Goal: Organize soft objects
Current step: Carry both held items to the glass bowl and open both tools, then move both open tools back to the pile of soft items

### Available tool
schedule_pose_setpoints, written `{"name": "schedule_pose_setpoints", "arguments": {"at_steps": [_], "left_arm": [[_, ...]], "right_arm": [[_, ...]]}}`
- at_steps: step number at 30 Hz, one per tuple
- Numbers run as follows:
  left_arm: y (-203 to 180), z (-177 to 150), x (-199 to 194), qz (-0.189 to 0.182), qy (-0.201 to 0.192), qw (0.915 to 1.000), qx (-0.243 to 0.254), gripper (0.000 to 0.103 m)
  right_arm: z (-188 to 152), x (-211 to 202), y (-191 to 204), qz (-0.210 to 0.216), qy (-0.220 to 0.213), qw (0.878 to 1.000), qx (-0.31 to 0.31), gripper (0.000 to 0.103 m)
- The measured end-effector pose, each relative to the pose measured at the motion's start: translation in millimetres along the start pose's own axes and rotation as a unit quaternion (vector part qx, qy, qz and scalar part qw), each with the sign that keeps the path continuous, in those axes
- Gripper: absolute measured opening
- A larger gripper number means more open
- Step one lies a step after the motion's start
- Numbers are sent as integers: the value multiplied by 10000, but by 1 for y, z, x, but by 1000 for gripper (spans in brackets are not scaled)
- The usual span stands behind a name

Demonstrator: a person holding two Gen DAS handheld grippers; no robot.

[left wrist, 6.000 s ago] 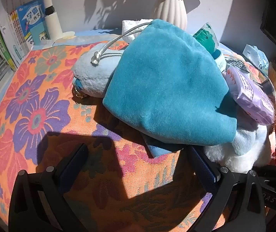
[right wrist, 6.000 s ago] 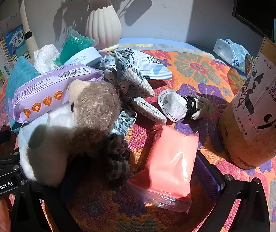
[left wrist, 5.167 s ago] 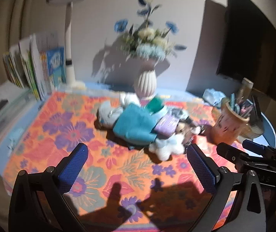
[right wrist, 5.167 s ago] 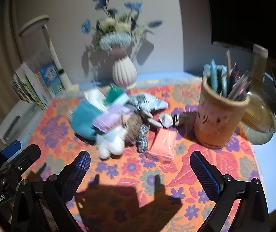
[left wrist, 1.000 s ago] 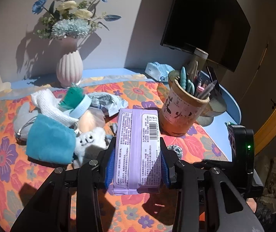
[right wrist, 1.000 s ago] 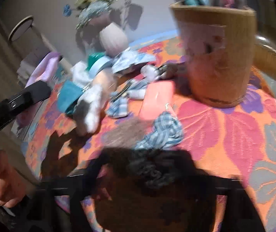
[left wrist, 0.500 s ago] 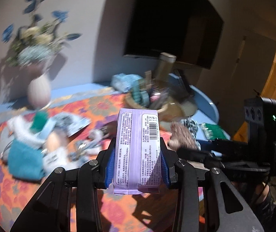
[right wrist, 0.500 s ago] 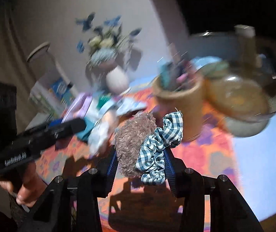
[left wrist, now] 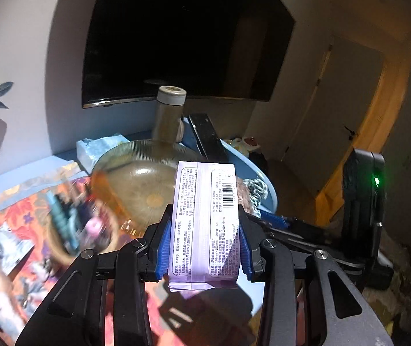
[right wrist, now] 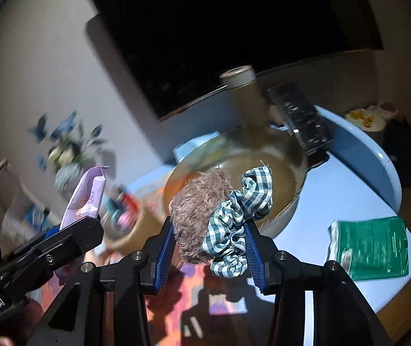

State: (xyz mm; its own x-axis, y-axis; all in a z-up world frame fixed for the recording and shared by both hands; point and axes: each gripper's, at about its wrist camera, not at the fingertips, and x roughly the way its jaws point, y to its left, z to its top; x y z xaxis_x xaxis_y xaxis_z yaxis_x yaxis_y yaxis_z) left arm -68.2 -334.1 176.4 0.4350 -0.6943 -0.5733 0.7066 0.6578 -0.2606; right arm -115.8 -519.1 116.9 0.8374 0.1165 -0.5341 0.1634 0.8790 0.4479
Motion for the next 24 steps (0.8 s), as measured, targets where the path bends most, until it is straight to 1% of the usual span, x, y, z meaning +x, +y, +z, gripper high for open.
{"name": "schedule_pose_setpoints", "arguments": {"at_steps": [2,4,6,7,8,9,10,12,16,19,21,22,24], "left_arm": [[1,8,16,37,38,9999,-129,35],[6,13,32,154,90,9996,-205,35],[11,17,49,291,144,9992,-218,36],[13,17,53,322,165,9991,-213,36],[16,19,61,348,200,9990,-212,41],[18,20,65,355,208,9989,-213,48],[20,20,67,396,183,9988,-233,52],[25,21,68,469,140,9984,-288,75],[25,22,58,456,38,9987,-233,76],[20,19,38,437,-91,9989,-164,77],[18,14,17,417,-214,9988,-124,77],[18,13,12,432,-246,9987,-119,77],[19,5,-11,508,-358,9980,-100,77]], "right_arm": [[11,10,-12,-84,-14,9997,233,45],[21,27,-25,-163,38,9988,450,45],[27,40,-35,-200,92,9983,534,46],[30,47,-37,-240,108,9981,550,49],[33,56,-40,-290,135,9980,551,52],[34,62,-42,-304,160,9979,558,60],[36,69,-44,-307,196,9977,576,63],[36,76,-49,-259,262,9974,625,64],[34,69,-52,-280,231,9973,644,64],[29,56,-50,-233,214,9974,652,64],[24,45,-41,-186,207,9980,562,64],[21,40,-36,-174,210,9984,500,64],[12,29,-20,-135,242,9991,311,65]]}}
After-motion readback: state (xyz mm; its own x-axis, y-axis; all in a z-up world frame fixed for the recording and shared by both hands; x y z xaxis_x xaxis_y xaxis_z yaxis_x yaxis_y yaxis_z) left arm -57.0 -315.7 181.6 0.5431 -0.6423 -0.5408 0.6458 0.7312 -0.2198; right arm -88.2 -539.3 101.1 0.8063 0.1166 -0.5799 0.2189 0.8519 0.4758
